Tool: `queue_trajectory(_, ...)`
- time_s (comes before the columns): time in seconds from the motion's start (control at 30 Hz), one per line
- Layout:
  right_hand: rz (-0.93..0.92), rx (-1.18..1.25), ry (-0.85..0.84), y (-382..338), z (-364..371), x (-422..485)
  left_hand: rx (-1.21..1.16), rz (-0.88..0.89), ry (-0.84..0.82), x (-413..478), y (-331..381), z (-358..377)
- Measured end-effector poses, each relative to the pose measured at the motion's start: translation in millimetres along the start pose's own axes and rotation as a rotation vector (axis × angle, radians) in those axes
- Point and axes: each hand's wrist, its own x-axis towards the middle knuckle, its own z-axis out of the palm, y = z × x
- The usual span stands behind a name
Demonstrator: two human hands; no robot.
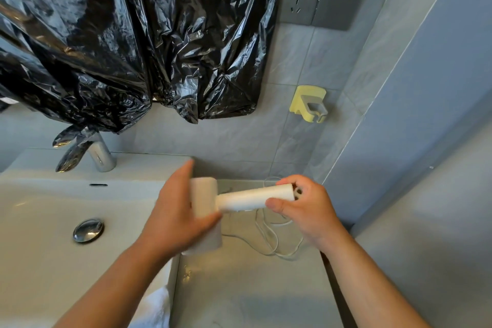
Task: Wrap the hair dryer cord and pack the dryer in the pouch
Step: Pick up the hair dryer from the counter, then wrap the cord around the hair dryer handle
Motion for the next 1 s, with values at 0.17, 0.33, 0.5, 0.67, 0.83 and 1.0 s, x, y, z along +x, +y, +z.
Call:
queue_trajectory(0.17, -0.073, -0.166, -0.145, -38, 15, -14, 0.485, 0.420, -0.231, -5, 24, 7)
queue_trajectory(0.33, -0.094, -0.129, -0.161, -56, 20, -33, 0.360, 0.310, -0.220, -16, 27, -1)
queue_trajectory(0.5, -0.035, 0.046, -0.100, -51, 18, -51, -0.005, 0.053, -0.181, -28, 32, -15)
queue_trajectory(0.67, -0.109, -0.103, -0.012, -32, 22, -58, -0.195, -0.030, -0.148, -32, 30, -11)
queue_trajectory(0.83, -0.103, -0.198, -0.073, -10, 32, -66, -0.516, -0.177, -0.092, -36, 31, 10)
queue_trajectory(1.0, -0.062, -0.463, -0.227, 12, 30, -71, -0.712, -0.279, -0.014, -34, 22, 41)
